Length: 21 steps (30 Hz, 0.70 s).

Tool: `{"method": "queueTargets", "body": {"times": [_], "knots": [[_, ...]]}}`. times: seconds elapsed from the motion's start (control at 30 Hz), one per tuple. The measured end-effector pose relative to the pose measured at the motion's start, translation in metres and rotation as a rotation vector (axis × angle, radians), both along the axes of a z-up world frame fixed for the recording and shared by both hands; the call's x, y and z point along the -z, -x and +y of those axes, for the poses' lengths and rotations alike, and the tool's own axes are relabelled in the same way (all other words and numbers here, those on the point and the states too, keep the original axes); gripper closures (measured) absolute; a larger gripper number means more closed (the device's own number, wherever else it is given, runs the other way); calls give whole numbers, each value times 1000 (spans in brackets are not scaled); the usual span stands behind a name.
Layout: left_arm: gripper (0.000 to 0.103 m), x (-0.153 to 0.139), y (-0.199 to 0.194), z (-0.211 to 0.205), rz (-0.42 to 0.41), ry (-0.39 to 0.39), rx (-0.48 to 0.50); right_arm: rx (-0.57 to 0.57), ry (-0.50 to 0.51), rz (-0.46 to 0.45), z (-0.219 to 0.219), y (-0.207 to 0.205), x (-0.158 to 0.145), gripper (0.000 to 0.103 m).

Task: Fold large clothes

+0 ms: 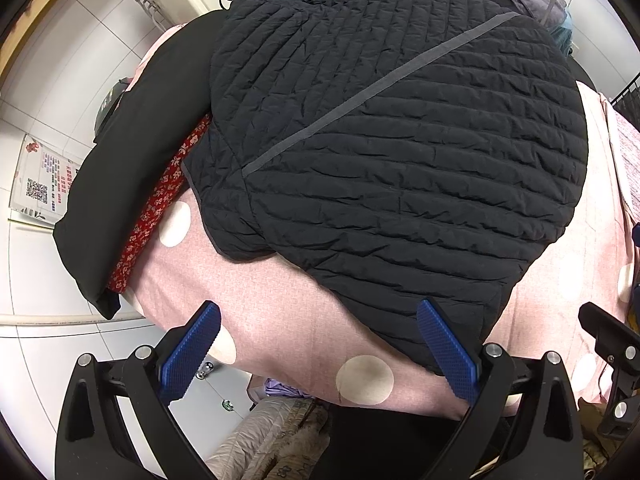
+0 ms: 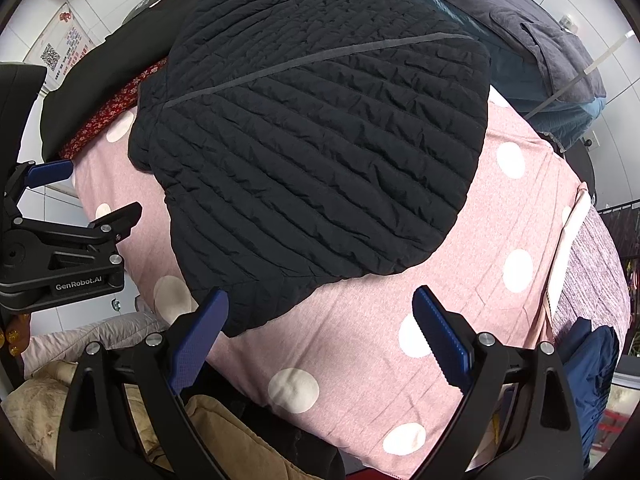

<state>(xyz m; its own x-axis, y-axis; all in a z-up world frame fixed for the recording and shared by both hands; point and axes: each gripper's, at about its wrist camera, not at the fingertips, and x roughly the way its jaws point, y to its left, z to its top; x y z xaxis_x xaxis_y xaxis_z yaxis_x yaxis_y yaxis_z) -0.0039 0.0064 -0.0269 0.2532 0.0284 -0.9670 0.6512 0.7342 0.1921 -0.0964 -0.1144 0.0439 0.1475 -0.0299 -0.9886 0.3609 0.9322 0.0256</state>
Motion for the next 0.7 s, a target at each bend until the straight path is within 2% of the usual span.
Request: {"method": "queueTargets", "body": {"times": [0.2,0.47,0.7], "knots": [[6,2,-1,2,-1,0,4,7,4,-3,0,-1,0,11],[6,8,-19,16,-5,39,-4,0,4,-6,9,-5,0,11],[6,25,-47,33,19,56,62,-69,32,-37,33,-20,5,11]]}}
